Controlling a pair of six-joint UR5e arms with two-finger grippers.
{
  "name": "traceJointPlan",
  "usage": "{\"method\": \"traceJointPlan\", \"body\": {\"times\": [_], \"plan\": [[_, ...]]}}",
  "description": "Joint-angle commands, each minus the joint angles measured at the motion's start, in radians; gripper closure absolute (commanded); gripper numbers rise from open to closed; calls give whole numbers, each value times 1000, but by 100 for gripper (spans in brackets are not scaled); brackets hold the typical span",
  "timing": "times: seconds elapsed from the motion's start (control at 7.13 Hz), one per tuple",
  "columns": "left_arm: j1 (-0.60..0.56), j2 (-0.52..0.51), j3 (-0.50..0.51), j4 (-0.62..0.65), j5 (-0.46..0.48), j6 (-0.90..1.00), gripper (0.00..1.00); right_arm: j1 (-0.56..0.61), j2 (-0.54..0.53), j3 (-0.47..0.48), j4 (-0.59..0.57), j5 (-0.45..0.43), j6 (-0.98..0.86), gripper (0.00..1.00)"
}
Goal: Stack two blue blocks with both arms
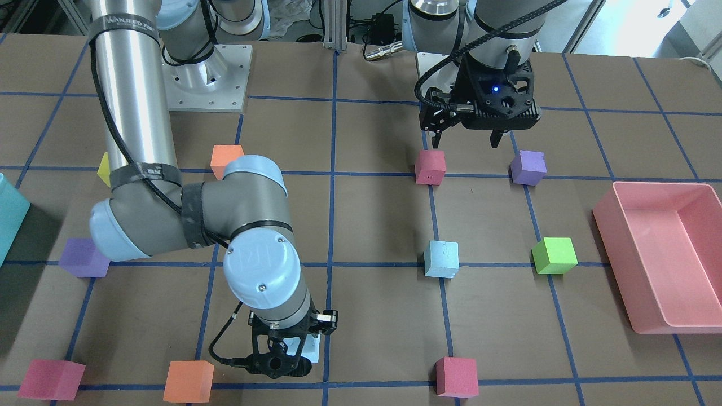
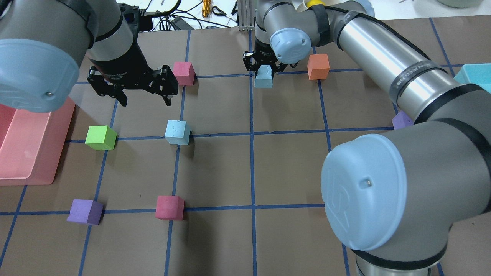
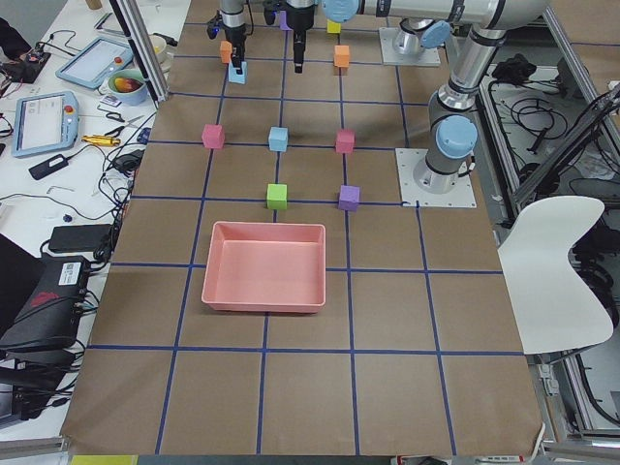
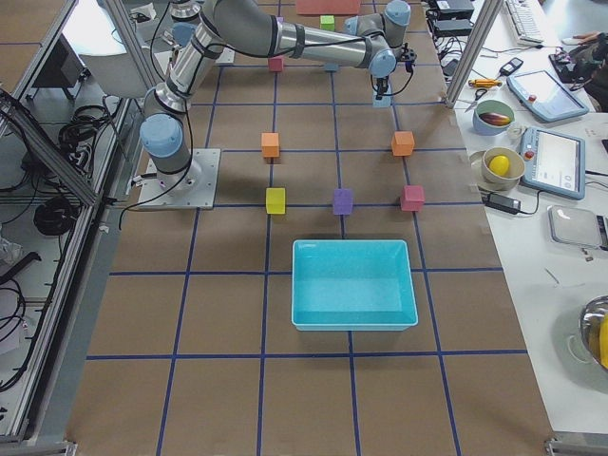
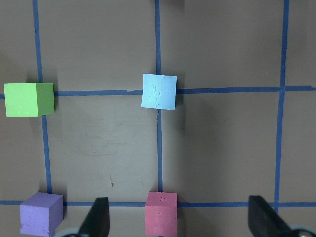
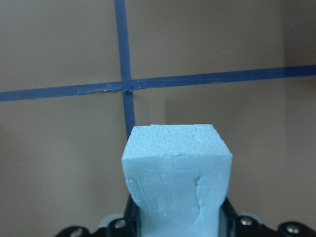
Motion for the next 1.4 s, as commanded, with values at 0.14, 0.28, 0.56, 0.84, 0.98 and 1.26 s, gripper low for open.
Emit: {"method": "traceJointPlan", "body": {"times": [0.14, 0.28, 0.56, 0.84, 0.98, 1.26], "plan": [[0, 0, 0, 0, 0, 0, 0, 22, 55, -29, -1, 23, 29, 100], [2, 0, 0, 0, 0, 0, 0, 22, 58, -24, 1, 23, 26, 93], [0, 0, 0, 0, 0, 0, 0, 22, 58, -18, 5, 23, 27, 47], [2, 0, 0, -2, 2, 3, 0, 22, 53, 2, 21, 23, 27, 14], [3, 0, 0, -2, 0, 3, 0, 22, 55, 2, 21, 24, 27, 8], [6, -11, -32, 12, -2, 11, 0, 19, 47, -1, 22, 23, 27, 0]]}}
